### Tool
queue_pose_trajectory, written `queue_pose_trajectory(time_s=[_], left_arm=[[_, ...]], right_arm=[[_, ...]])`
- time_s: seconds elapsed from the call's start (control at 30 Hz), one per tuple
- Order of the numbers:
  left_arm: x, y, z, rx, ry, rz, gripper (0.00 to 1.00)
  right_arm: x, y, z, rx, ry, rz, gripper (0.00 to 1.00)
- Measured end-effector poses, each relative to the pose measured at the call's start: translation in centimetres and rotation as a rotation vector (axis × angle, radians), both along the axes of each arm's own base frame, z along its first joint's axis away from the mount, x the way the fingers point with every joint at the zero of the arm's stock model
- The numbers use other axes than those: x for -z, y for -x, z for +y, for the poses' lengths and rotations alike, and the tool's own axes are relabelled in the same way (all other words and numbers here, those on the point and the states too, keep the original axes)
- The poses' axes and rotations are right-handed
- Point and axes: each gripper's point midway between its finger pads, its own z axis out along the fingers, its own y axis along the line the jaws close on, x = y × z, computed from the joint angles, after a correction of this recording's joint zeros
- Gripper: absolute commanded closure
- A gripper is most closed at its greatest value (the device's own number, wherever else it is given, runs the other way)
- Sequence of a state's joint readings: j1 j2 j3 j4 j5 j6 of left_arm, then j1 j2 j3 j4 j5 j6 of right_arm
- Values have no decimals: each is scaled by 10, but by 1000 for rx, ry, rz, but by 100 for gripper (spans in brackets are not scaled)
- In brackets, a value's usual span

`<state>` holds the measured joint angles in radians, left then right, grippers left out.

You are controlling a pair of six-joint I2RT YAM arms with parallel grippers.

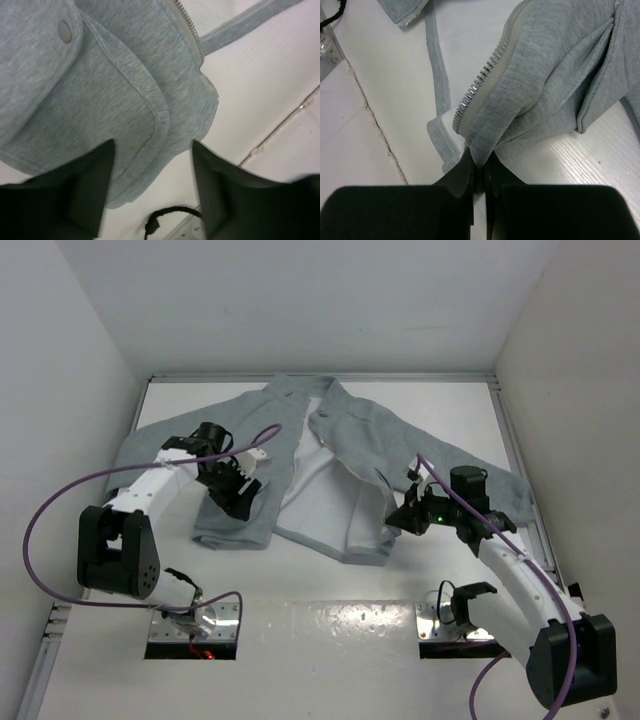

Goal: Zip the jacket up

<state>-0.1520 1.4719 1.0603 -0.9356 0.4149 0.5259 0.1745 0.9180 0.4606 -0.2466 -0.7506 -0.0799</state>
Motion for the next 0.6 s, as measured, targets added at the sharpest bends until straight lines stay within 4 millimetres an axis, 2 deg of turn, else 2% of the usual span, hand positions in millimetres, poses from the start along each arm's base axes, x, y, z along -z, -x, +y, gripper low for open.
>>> queue_pose_trajectory(time_s=[0.1,0.2,0.27,0.33,0.5,0.6], left_arm=[[-7,4,-7,19,1,-41,27],[-11,16,-24,81,-6,-89,29],[-10,20,-34,106,-24,-108,36],[-5,18,-40,103,-49,-120,38],[13,0,-28,9,-136,-132,40],[16,-11,-20,-30,-172,-160,43]], right_arm=[[0,0,1,-3,-2,-2,100],[-1,1,2,-8,-2,-2,100],[-1,1,2,-12,-3,-1,100],[0,2,4,-18,-4,-1,100],[0,3,5,-24,-3,2,100],[1,3,5,-24,-3,3,100]])
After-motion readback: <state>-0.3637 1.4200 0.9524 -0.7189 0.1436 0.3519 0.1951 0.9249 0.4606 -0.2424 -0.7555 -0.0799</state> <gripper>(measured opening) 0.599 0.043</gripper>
